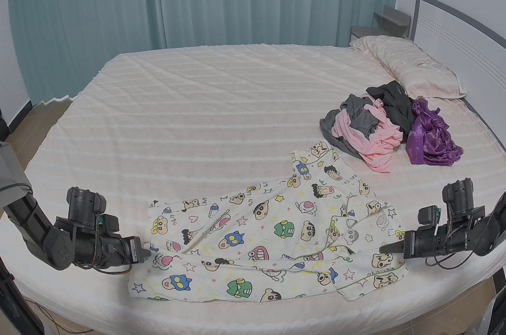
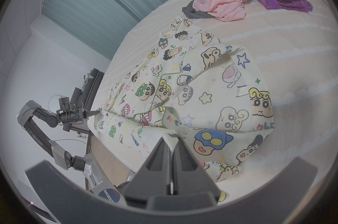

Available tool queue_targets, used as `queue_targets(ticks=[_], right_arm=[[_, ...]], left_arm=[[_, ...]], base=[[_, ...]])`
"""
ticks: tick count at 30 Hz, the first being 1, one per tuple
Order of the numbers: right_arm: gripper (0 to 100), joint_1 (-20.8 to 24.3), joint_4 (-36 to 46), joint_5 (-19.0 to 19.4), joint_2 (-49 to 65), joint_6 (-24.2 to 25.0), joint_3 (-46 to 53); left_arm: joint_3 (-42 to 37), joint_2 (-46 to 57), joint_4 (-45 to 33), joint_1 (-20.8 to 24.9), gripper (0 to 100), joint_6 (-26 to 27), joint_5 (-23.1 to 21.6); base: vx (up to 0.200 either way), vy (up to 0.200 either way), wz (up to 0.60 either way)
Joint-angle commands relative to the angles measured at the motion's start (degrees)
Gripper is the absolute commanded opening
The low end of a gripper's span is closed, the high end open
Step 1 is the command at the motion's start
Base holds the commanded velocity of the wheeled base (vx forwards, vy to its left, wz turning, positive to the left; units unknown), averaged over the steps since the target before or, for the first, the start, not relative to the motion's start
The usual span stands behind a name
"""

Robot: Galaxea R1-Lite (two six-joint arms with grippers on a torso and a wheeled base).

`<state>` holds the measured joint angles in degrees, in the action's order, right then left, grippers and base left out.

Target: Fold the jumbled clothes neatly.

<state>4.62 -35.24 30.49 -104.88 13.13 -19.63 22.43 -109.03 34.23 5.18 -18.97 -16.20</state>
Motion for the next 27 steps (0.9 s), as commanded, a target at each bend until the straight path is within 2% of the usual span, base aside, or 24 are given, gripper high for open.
queue_targets(ticks=[1,13,14,27], right_arm=[[0,-0.05,0.0,0.01,0.02,0.05,0.03],[0,-0.14,0.0,0.01,0.2,-0.03,0.03],[0,-0.05,0.0,0.01,0.2,0.05,0.03],[0,0.04,0.0,0.01,0.46,-0.03,0.03]], left_arm=[[-0.72,0.49,0.05,-0.26,0,-0.02,0.21],[-1.07,1.54,0.13,-0.08,0,-0.02,0.29],[-4.59,3.83,0.4,-0.7,0,-0.1,-1.46],[-4.24,3.83,0.49,-0.61,0,-0.02,-1.55]], base=[[0.0,0.0,0.0],[0.0,0.0,0.0],[0.0,0.0,0.0],[0.0,0.0,0.0]])
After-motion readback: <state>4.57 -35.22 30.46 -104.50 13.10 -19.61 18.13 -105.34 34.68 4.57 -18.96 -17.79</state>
